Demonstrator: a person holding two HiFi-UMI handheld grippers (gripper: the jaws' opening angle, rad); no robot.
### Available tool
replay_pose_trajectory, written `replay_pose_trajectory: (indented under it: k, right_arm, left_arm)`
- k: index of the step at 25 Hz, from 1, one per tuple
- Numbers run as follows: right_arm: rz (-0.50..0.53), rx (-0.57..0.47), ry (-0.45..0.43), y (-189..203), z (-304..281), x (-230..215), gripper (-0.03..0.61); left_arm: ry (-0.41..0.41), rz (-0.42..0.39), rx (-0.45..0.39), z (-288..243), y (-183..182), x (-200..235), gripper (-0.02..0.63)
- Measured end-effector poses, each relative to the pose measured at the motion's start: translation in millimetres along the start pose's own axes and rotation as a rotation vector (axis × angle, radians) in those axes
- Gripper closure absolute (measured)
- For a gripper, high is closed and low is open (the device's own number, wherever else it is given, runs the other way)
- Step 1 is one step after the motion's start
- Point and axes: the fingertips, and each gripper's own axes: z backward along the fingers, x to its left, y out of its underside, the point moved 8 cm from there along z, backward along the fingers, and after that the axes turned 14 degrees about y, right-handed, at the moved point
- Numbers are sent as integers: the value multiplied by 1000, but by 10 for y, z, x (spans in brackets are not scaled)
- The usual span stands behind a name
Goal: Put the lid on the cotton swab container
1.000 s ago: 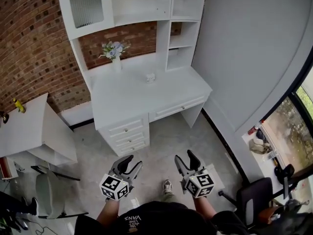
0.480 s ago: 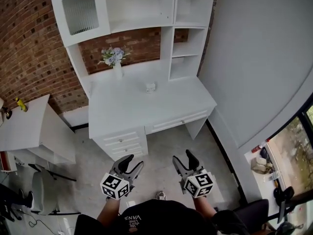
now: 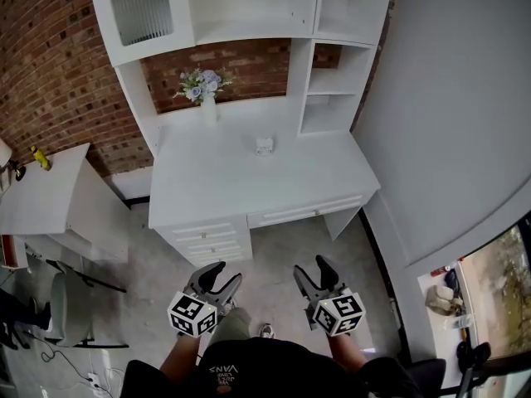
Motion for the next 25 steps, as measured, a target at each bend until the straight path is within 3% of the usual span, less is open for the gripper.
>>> replay_pose_trajectory:
  k: [9, 25]
  right_arm:
    - [18, 16, 10, -176, -621, 55, 327]
    - [33, -22, 94, -725, -2359, 394, 327]
  left_arm:
    - [26, 33, -9, -235, -34, 722, 423]
    - [125, -21, 35, -545, -736, 2621, 425]
